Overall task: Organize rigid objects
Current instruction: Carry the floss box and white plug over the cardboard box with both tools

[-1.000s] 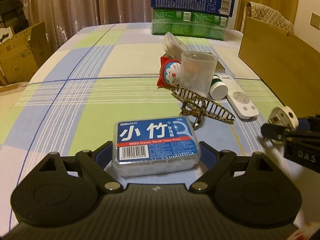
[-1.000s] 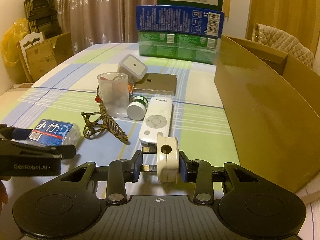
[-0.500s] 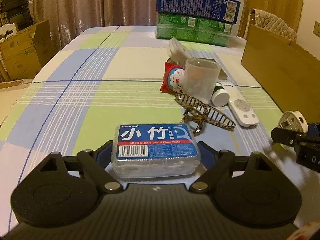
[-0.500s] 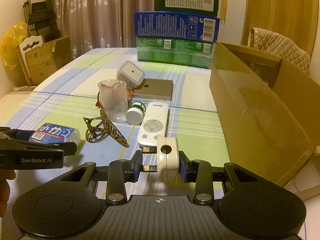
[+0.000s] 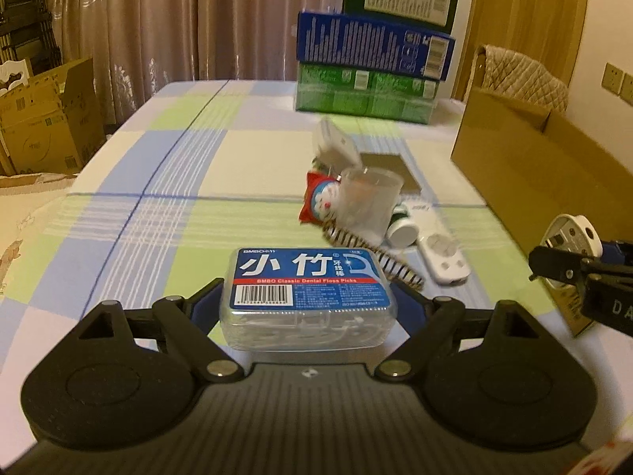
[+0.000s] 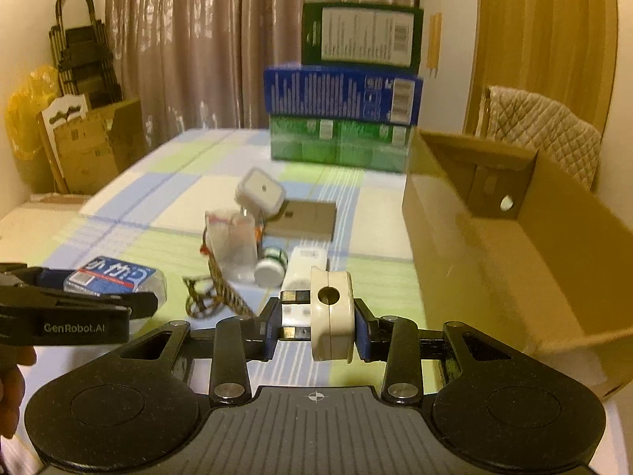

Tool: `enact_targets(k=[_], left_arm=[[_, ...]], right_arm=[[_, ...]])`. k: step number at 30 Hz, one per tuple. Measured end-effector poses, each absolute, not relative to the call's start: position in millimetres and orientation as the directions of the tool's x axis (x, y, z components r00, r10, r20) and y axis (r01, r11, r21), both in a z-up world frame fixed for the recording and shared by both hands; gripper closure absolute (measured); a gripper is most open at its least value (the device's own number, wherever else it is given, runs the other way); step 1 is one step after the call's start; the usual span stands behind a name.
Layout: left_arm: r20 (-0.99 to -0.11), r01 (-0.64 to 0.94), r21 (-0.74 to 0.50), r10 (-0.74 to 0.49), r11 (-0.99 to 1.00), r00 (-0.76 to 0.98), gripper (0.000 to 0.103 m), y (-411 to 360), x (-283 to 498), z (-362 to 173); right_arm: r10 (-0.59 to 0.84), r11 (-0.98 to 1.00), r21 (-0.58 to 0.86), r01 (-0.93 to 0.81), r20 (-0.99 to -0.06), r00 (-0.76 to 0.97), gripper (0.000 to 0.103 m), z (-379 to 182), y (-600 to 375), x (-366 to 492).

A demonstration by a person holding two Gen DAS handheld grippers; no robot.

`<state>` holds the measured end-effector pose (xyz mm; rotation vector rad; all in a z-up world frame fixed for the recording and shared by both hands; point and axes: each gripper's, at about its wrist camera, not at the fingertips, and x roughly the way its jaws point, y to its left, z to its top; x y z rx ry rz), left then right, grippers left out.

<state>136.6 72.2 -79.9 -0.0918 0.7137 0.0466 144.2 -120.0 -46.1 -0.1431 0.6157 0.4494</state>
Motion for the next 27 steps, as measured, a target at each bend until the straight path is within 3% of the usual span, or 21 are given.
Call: enact_targets(k=[12, 20, 27], left_arm=[[-0.576, 0.09, -0.075, -0.117, 0.993, 0.809, 0.019, 2, 143, 0], [-0.534, 0.262, -0.085, -0.266, 0.961, 0.802, 0.019, -81, 167, 29], [-0.56, 0.378, -0.084, -0.358, 0.922, 0.747, 0.019, -146, 189, 18]], right_arm=[[0.296, 0.939, -0.006, -0.344, -0.493, 0.818, 0.069, 39, -186, 160], [0.204, 0.966, -0.024, -0.259, -0.549, 0.811, 0.069, 43, -270, 191], [0.184, 0.976, 0.015, -0.218, -0.59, 0.786, 0.069, 26, -327, 205]])
